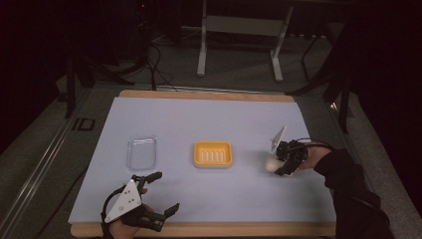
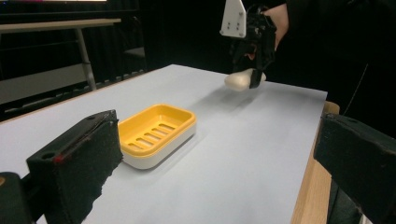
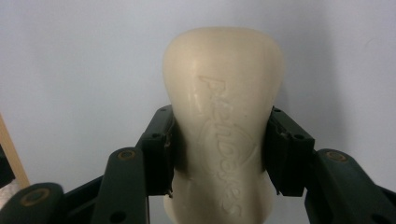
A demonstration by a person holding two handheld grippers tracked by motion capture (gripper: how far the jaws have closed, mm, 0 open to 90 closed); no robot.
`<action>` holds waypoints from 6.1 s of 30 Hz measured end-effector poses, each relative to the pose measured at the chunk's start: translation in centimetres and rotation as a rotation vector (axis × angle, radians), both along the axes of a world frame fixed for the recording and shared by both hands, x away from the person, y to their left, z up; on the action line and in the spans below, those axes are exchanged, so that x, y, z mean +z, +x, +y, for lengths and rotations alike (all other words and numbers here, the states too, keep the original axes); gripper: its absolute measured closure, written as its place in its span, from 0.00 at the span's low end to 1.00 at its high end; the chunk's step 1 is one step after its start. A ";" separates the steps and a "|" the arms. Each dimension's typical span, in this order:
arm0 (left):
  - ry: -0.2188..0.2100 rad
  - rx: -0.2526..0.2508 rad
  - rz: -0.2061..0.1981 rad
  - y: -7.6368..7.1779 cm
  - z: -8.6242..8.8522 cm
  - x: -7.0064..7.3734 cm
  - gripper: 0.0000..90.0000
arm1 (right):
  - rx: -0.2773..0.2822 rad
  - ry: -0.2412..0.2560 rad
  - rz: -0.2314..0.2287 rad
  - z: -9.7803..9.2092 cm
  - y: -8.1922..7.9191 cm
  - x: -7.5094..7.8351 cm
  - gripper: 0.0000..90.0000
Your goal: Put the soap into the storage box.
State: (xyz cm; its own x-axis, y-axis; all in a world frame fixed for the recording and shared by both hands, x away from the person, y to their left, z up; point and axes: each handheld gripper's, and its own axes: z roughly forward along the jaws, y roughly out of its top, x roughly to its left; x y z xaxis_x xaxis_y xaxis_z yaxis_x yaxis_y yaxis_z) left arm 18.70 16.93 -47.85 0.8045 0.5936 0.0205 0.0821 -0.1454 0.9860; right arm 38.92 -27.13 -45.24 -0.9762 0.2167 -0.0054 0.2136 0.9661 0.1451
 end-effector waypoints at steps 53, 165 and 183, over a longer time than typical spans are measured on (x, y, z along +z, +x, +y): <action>0.006 -0.012 0.002 -0.1 0.0 0.0 0.01 | 0.197 -0.006 -0.066 10.9 2.7 5.9 0.55; 0.034 -0.037 0.013 -0.1 -0.2 -0.1 0.01 | 0.288 0.197 -0.058 18.2 5.2 -3.3 0.52; 0.036 -0.035 0.022 0.0 -0.3 -0.2 0.01 | 0.169 0.237 -0.116 17.3 4.5 0.4 0.16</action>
State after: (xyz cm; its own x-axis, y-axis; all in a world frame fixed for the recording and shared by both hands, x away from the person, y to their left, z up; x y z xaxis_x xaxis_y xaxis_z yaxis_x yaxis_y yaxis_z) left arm 18.70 16.64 -48.02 0.8250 0.5646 0.0231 0.0985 -0.1839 0.9780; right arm 43.40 -9.79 -44.80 -0.9943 0.0602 -0.0877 0.0220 0.9229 0.3844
